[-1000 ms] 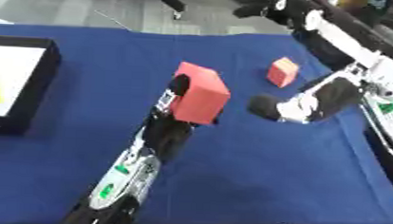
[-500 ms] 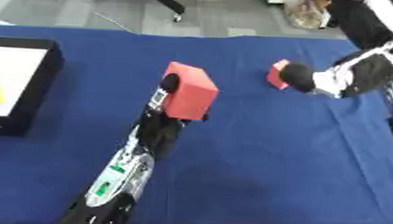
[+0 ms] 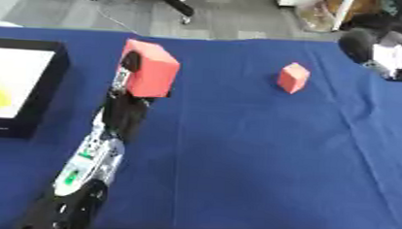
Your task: Pick up the objects with one hand, pass them to the other hand, and then place them into the box on the other side of the table.
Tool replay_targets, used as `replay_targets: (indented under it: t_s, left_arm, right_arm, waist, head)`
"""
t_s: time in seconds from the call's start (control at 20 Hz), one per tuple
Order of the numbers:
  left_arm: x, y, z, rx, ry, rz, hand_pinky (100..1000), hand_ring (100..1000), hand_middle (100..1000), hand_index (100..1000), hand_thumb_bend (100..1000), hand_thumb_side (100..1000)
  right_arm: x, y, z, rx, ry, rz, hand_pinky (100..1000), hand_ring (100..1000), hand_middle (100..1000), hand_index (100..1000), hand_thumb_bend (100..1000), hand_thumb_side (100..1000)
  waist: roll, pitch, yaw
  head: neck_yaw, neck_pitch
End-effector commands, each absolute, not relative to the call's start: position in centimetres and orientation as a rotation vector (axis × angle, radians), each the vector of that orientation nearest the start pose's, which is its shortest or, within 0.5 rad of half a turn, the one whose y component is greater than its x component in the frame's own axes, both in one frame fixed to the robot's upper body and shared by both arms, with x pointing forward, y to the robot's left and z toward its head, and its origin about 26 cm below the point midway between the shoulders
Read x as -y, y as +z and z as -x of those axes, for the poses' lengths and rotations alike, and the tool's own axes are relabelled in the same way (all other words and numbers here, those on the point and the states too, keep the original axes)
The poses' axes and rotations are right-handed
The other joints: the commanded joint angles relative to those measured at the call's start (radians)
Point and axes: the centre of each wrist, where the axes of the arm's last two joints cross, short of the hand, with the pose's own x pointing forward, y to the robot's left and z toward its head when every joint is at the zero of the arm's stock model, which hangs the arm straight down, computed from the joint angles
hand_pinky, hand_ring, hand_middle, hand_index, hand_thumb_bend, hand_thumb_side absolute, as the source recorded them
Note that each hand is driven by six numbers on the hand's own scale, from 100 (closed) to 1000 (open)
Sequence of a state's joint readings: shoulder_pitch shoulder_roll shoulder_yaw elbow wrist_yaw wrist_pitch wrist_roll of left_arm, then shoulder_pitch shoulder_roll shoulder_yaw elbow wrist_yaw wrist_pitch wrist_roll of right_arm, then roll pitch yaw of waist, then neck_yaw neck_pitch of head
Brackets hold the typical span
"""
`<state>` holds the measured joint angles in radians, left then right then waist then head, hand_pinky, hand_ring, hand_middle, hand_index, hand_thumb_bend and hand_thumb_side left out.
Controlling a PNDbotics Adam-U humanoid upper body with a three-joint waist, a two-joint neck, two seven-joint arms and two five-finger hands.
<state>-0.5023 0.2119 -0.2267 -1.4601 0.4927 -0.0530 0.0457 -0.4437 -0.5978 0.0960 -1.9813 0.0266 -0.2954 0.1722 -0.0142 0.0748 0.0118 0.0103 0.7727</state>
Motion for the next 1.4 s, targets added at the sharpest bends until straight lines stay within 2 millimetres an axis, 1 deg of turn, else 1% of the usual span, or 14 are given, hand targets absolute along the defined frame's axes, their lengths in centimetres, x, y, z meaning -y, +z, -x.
replay_targets:
  t_s: [0.05, 0.15, 0.2, 0.4, 0.6, 0.75, 0.85, 0.95, 1.0, 1.05, 1.15, 1.25, 1.4]
  left_arm:
    - [-23.0, 14.0, -39.0, 1.932, -0.092, 0.210, 904, 439, 216, 480, 100, 646]
    - [-25.4, 15.1, -39.6, 1.935, -0.095, 0.028, 903, 436, 213, 479, 100, 628]
    - [-26.6, 15.7, -39.9, 1.936, -0.105, -0.067, 899, 434, 211, 480, 100, 604]
    - [-30.7, 18.0, -41.2, 1.890, -0.165, -0.450, 887, 434, 211, 485, 100, 556]
    - [-33.7, 19.3, -42.3, 1.796, -0.219, -0.778, 869, 441, 220, 499, 100, 511]
    - [-35.4, 19.7, -43.1, 1.670, -0.251, -1.051, 846, 449, 243, 519, 100, 377]
    - [-36.1, 19.5, -43.6, 1.571, -0.259, -1.206, 839, 458, 266, 537, 100, 330]
    - [-36.6, 19.0, -44.1, 1.470, -0.273, -1.325, 831, 469, 282, 553, 100, 260]
    - [-36.7, 18.6, -44.4, 1.419, -0.286, -1.378, 827, 476, 295, 567, 100, 220]
    - [-36.9, 18.2, -44.6, 1.363, -0.306, -1.426, 824, 480, 305, 577, 100, 203]
    - [-37.4, 17.3, -44.9, 1.250, -0.347, -1.509, 816, 507, 354, 621, 100, 131]
    - [-37.9, 16.2, -45.2, 1.123, -0.381, -1.582, 807, 522, 381, 645, 100, 100]
    - [-38.8, 14.7, -45.2, 0.957, -0.421, -1.661, 799, 534, 398, 660, 119, 100]
  right_arm:
    - [26.8, 25.6, -30.3, -3.240, -1.412, -0.304, 894, 1000, 974, 938, 459, 483]
    - [26.7, 24.9, -30.3, -3.246, -1.448, -0.293, 895, 1000, 976, 938, 454, 485]
    - [26.7, 24.5, -30.2, -3.245, -1.475, -0.284, 896, 1000, 980, 937, 454, 486]
    - [26.3, 23.0, -30.0, -3.227, -1.581, -0.242, 897, 1000, 984, 936, 450, 489]
    - [26.0, 22.3, -30.0, -3.220, -1.633, -0.210, 897, 1000, 983, 935, 450, 489]
    - [25.8, 21.9, -29.9, -3.214, -1.662, -0.186, 898, 1000, 984, 934, 448, 491]
    - [25.6, 21.7, -29.9, -3.210, -1.674, -0.165, 898, 1000, 984, 933, 447, 491]
    - [25.4, 21.6, -29.9, -3.205, -1.686, -0.145, 898, 1000, 984, 934, 446, 491]
    - [25.4, 21.5, -29.9, -3.202, -1.691, -0.137, 898, 1000, 984, 934, 446, 491]
    - [25.3, 21.5, -29.9, -3.199, -1.697, -0.129, 898, 1000, 983, 934, 446, 491]
    - [25.2, 21.4, -29.9, -3.195, -1.706, -0.115, 899, 1000, 983, 933, 445, 491]
    - [25.1, 21.3, -29.8, -3.191, -1.714, -0.105, 899, 1000, 984, 933, 445, 491]
    - [25.0, 21.2, -29.8, -3.189, -1.722, -0.095, 899, 1000, 984, 933, 445, 491]
  waist:
    - [0.005, -0.022, -0.004]
    - [0.010, -0.026, -0.008]
    - [0.012, -0.027, -0.010]
    - [0.019, -0.030, -0.019]
    - [0.025, -0.032, -0.028]
    - [0.028, -0.033, -0.034]
    - [0.029, -0.032, -0.039]
    - [0.029, -0.031, -0.046]
    - [0.029, -0.031, -0.049]
    - [0.029, -0.030, -0.052]
    - [0.028, -0.029, -0.058]
    - [0.028, -0.027, -0.063]
    - [0.028, -0.026, -0.069]
  head:
    - [0.068, -0.003]
    - [0.114, -0.003]
    - [0.136, -0.003]
    - [0.218, -0.003]
    - [0.276, -0.003]
    - [0.303, -0.003]
    - [0.309, -0.003]
    - [0.305, -0.003]
    - [0.301, -0.003]
    - [0.296, -0.003]
    - [0.290, -0.003]
    - [0.284, -0.003]
    - [0.272, -0.003]
